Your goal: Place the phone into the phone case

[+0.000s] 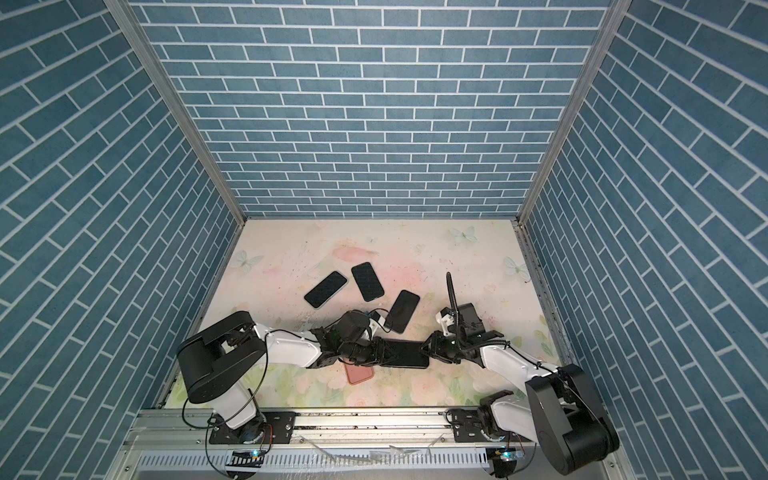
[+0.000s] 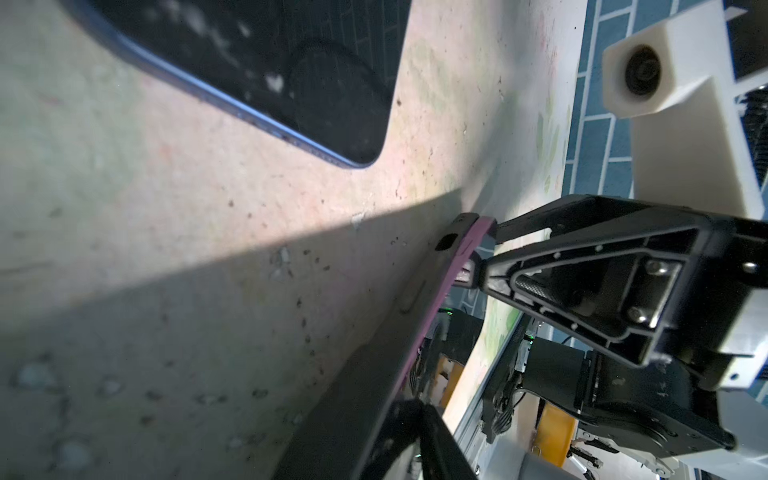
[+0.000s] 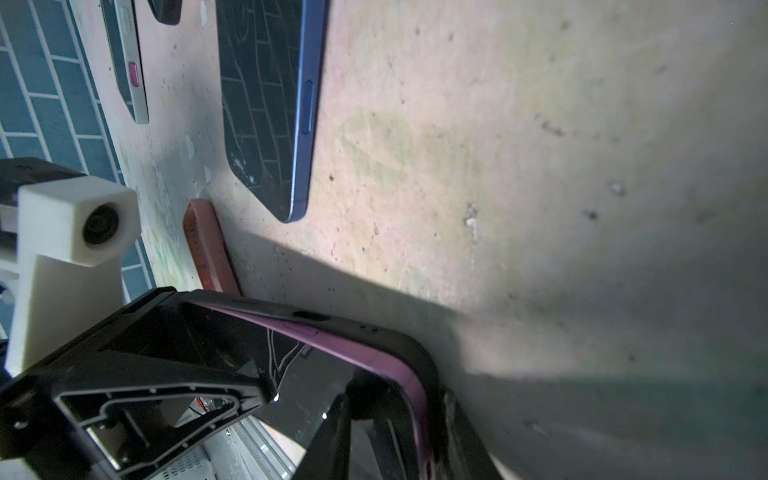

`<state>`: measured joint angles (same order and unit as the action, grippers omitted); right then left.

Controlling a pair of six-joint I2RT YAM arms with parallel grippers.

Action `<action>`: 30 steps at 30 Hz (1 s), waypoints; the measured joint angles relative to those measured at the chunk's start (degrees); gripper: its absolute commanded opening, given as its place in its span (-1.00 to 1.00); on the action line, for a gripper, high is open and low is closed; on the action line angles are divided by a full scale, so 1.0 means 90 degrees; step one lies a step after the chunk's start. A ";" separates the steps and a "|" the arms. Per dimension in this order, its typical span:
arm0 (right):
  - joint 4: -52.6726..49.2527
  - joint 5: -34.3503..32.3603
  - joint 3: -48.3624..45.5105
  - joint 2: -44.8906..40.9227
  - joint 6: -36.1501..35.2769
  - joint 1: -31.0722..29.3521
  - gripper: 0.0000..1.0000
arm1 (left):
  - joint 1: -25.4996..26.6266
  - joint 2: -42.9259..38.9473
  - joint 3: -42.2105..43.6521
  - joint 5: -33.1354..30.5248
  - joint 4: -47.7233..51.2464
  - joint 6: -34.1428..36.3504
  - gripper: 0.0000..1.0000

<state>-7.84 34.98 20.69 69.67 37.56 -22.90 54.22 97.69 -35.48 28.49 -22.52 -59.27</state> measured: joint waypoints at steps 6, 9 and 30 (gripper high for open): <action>0.0095 0.0078 -0.0015 0.0036 0.0049 0.0010 -0.16 | -0.0005 -0.0097 0.0063 -0.0029 -0.0044 -0.0051 -0.67; 0.0097 0.0177 0.0010 -0.0112 0.0134 0.0002 0.18 | 0.0017 -0.0219 0.0102 -0.0061 -0.0095 0.0002 -0.75; -0.2463 0.0384 0.2778 -0.1685 -0.0389 0.1851 0.49 | -0.0986 -0.1739 -0.0716 0.0393 0.1824 0.1219 -1.00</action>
<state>-30.00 38.44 45.69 54.50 34.06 -6.24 45.34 82.04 -41.93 32.03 -6.11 -48.29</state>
